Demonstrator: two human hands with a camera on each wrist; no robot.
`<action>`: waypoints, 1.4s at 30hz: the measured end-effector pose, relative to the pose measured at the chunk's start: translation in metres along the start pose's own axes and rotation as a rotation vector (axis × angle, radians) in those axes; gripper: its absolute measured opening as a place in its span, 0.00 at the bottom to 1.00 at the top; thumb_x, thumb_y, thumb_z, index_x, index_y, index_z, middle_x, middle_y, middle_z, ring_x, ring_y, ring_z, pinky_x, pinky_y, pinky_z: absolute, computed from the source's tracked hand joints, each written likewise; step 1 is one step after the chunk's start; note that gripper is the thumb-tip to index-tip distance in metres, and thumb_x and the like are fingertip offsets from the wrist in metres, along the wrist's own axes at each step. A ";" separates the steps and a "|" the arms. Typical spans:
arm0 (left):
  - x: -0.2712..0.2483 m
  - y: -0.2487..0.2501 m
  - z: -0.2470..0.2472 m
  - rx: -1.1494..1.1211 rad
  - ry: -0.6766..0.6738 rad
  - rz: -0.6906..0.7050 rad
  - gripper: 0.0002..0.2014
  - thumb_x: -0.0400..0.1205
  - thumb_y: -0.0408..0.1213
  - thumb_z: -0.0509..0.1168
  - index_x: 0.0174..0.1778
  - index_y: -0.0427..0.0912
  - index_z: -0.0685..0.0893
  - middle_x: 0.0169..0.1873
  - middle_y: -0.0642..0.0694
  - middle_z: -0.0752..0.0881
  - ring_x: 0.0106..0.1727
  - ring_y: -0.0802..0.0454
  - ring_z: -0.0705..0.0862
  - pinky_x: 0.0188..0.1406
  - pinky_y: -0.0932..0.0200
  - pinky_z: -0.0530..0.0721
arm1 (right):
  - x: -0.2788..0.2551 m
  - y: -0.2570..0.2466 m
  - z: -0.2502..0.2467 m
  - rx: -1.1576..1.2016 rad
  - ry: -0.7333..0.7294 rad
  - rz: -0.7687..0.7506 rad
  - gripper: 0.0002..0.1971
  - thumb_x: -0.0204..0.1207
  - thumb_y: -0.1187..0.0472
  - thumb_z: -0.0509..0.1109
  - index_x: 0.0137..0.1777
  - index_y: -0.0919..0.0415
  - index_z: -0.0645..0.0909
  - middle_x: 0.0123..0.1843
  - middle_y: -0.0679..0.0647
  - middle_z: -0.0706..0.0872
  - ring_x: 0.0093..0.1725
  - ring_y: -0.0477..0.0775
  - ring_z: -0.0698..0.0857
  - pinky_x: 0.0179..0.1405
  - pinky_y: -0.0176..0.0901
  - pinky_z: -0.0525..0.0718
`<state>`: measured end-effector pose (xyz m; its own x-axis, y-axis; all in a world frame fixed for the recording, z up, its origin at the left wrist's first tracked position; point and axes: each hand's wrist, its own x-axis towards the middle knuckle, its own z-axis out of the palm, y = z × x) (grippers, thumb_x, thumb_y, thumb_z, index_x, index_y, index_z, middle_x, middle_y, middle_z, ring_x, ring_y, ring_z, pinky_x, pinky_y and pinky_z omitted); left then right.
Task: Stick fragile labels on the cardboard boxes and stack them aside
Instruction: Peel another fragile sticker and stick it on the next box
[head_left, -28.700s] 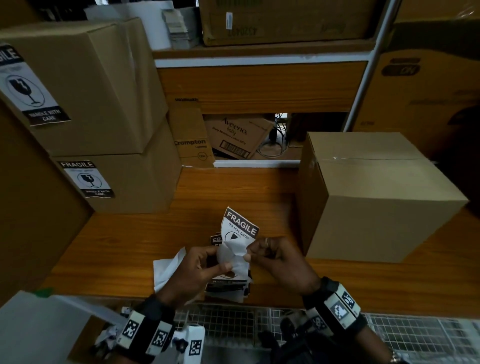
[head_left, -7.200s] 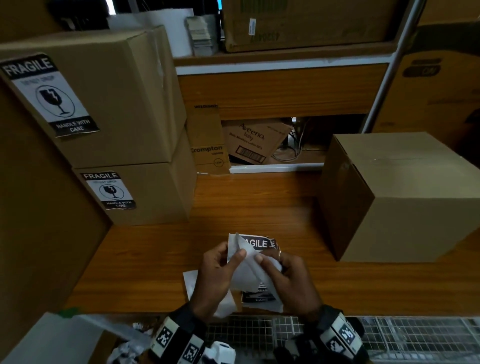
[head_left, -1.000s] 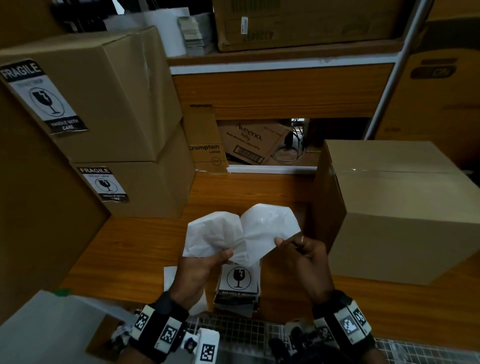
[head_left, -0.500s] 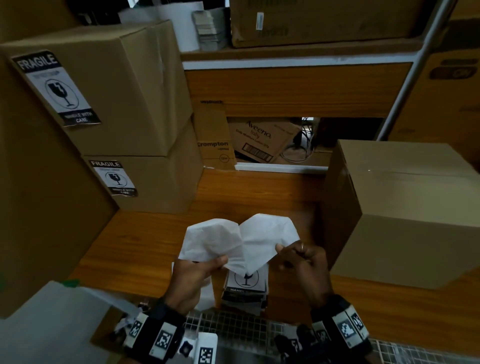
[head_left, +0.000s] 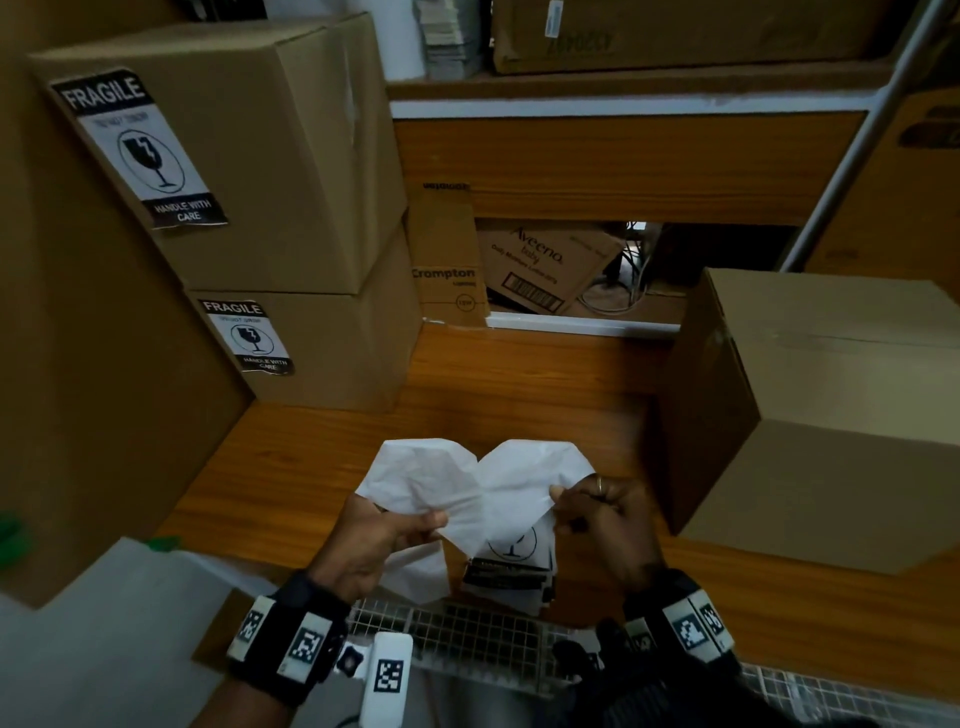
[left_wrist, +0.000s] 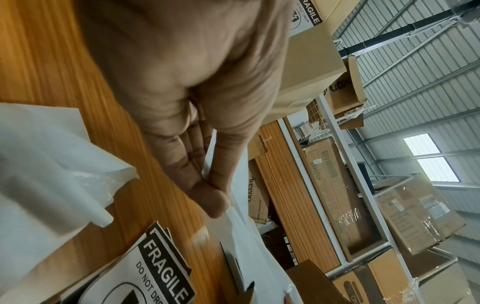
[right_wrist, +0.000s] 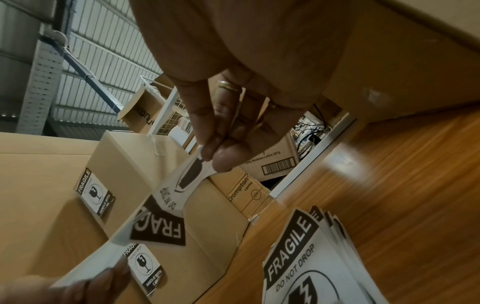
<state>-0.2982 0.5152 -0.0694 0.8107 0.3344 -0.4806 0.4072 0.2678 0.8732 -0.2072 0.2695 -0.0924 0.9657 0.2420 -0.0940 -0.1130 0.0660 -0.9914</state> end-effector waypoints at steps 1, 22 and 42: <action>0.001 0.001 -0.002 0.002 -0.003 -0.007 0.26 0.65 0.20 0.81 0.61 0.29 0.86 0.53 0.32 0.93 0.54 0.34 0.93 0.55 0.36 0.91 | 0.000 -0.001 0.001 -0.001 -0.013 0.003 0.15 0.78 0.74 0.75 0.28 0.72 0.86 0.28 0.60 0.88 0.29 0.51 0.88 0.30 0.41 0.87; 0.023 0.028 -0.059 0.208 -0.308 0.159 0.39 0.62 0.47 0.88 0.68 0.40 0.83 0.55 0.37 0.92 0.60 0.40 0.91 0.57 0.47 0.89 | -0.005 -0.032 0.008 -0.277 -0.311 -0.235 0.06 0.80 0.71 0.74 0.48 0.66 0.94 0.51 0.47 0.96 0.51 0.46 0.94 0.52 0.39 0.90; 0.030 0.010 -0.030 0.489 -0.139 0.361 0.03 0.81 0.38 0.75 0.49 0.47 0.90 0.46 0.51 0.93 0.47 0.55 0.90 0.52 0.41 0.91 | -0.031 -0.032 0.028 -0.417 -0.378 -0.054 0.24 0.75 0.81 0.73 0.56 0.48 0.86 0.59 0.38 0.86 0.53 0.31 0.85 0.47 0.28 0.83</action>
<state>-0.2824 0.5550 -0.0771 0.9670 0.1971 -0.1614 0.2156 -0.2957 0.9306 -0.2397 0.2869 -0.0553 0.8081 0.5837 -0.0791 0.1102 -0.2817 -0.9532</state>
